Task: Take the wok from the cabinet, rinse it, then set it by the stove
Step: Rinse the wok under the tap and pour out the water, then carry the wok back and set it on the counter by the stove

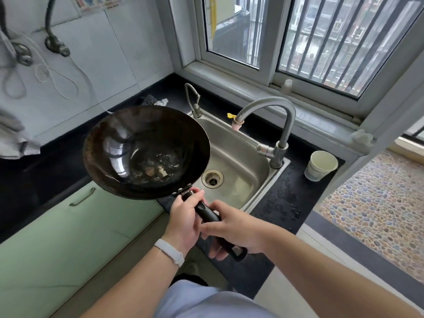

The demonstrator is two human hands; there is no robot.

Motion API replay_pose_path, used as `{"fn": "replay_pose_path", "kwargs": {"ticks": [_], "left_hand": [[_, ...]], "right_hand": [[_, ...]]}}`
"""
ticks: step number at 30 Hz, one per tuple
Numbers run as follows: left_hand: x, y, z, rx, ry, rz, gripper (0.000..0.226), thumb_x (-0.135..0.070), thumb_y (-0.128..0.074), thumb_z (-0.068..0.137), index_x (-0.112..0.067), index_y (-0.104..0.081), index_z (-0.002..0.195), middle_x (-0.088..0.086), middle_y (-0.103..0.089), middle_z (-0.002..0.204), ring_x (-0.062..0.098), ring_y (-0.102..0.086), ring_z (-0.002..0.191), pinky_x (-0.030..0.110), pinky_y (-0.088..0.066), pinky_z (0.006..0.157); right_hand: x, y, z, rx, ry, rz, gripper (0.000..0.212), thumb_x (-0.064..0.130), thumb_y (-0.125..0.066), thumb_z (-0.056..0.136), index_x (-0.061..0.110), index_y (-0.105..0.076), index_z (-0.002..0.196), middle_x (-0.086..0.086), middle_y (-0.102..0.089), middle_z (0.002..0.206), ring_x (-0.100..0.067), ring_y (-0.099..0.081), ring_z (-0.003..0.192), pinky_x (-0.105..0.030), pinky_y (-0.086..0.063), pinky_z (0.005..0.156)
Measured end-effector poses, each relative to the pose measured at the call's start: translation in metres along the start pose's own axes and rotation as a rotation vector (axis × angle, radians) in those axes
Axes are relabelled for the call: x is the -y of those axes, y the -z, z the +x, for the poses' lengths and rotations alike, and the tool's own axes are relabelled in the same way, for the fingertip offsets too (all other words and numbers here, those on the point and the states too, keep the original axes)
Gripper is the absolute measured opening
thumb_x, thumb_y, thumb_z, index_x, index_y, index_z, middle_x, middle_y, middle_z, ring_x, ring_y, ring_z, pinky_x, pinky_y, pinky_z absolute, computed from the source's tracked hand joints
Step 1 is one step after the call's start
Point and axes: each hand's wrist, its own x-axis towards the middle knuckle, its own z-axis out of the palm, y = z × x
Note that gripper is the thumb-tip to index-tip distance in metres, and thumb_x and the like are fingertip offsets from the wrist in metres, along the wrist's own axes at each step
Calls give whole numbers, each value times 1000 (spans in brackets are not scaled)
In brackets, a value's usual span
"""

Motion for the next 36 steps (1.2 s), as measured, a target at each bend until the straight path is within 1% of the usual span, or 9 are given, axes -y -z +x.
{"fn": "replay_pose_path", "kwargs": {"ticks": [2,4,7,12,14,17,24,30,36], "left_hand": [[-4,4,-6,41,-24,-5,8,-4,-59,92,-10,-56,89,7,-53,70,19,-57,68,41,-53,78],[-10,9,-8,79,-50,-6,10,-2,-57,93,-10,-54,88,5,-50,68,14,-56,62,35,-52,75],[-19,20,-12,97,-59,-19,8,-2,-58,93,-9,-54,92,4,-52,69,14,-57,64,35,-53,75],[-40,47,-25,67,-108,-62,10,0,-60,92,-9,-55,89,3,-56,67,11,-61,60,26,-54,60],[-50,64,-29,56,-122,-90,11,1,-60,92,-9,-55,90,3,-56,67,12,-59,61,26,-53,63],[-65,98,-35,39,-129,-131,13,1,-60,91,-9,-55,96,5,-55,73,14,-58,66,28,-52,70],[-96,218,-70,-80,-196,-217,16,5,-57,91,-8,-52,98,7,-53,77,17,-56,69,31,-50,73],[-115,339,-106,-176,-247,-332,15,4,-57,91,-7,-51,101,6,-53,78,16,-56,68,29,-50,70],[-127,449,-150,-297,-302,-420,18,7,-56,90,-9,-53,94,2,-54,71,15,-55,65,26,-50,64]], "right_hand": [[3,-4,-1,59,18,16,19,14,-61,98,13,-47,112,-9,-61,81,-18,-59,52,-29,-49,47],[6,-10,0,46,39,-7,21,12,-60,97,8,-49,115,-6,-56,73,-16,-54,50,-27,-46,46],[10,-20,2,28,72,-32,28,13,-61,96,7,-48,120,-6,-55,73,-17,-54,50,-28,-46,46],[20,-53,13,33,115,-81,24,12,-61,96,8,-48,116,-4,-55,68,-18,-53,48,-30,-47,46],[27,-72,18,27,119,-110,19,11,-60,96,10,-50,112,-3,-55,65,-19,-53,48,-30,-47,46],[38,-104,29,33,127,-160,21,10,-60,97,7,-49,115,-1,-55,62,-18,-53,46,-29,-46,44],[46,-217,72,138,99,-254,21,15,-62,98,13,-54,118,-2,-57,66,-16,-56,47,-29,-48,45],[47,-332,114,247,84,-366,20,14,-60,98,5,-53,114,-12,-57,79,-18,-57,50,-29,-48,45],[34,-447,148,333,97,-544,22,14,-59,98,1,-51,113,-6,-57,65,-18,-56,47,-29,-47,44]]}}
